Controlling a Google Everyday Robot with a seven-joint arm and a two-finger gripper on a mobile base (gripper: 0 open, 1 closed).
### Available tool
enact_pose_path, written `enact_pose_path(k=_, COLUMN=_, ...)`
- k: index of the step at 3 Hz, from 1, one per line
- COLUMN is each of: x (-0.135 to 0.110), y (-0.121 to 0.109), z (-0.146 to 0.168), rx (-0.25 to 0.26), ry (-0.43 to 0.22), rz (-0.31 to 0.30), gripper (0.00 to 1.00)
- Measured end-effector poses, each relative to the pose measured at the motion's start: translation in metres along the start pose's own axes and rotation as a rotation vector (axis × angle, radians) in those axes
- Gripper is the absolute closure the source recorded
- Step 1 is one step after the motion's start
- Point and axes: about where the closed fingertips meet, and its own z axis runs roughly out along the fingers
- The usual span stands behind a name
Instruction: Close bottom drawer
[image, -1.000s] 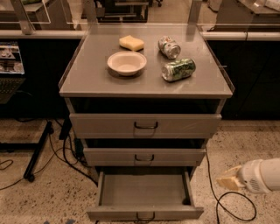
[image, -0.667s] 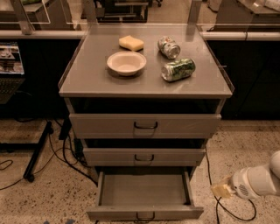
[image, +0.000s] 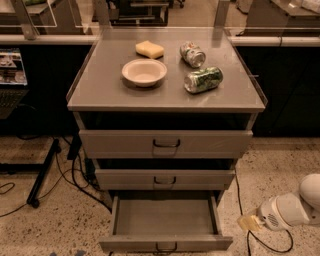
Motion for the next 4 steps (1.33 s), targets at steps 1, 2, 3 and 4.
enact_pose_path(k=1, x=0.0, y=0.006, z=-0.002, rx=0.012, ry=-0.014, rz=-0.013, gripper=1.0)
enact_pose_path(k=2, x=0.016, y=-0.001, z=0.024, rx=0.025, ry=-0.054, rz=0.038, gripper=1.0)
enact_pose_path(k=3, x=0.032, y=-0.023, z=0.062, rx=0.014, ry=-0.072, rz=0.099, gripper=1.0)
enact_pose_path(k=4, x=0.056, y=-0.052, z=0.123, rx=-0.03, ry=-0.037, rz=0.18, gripper=1.0)
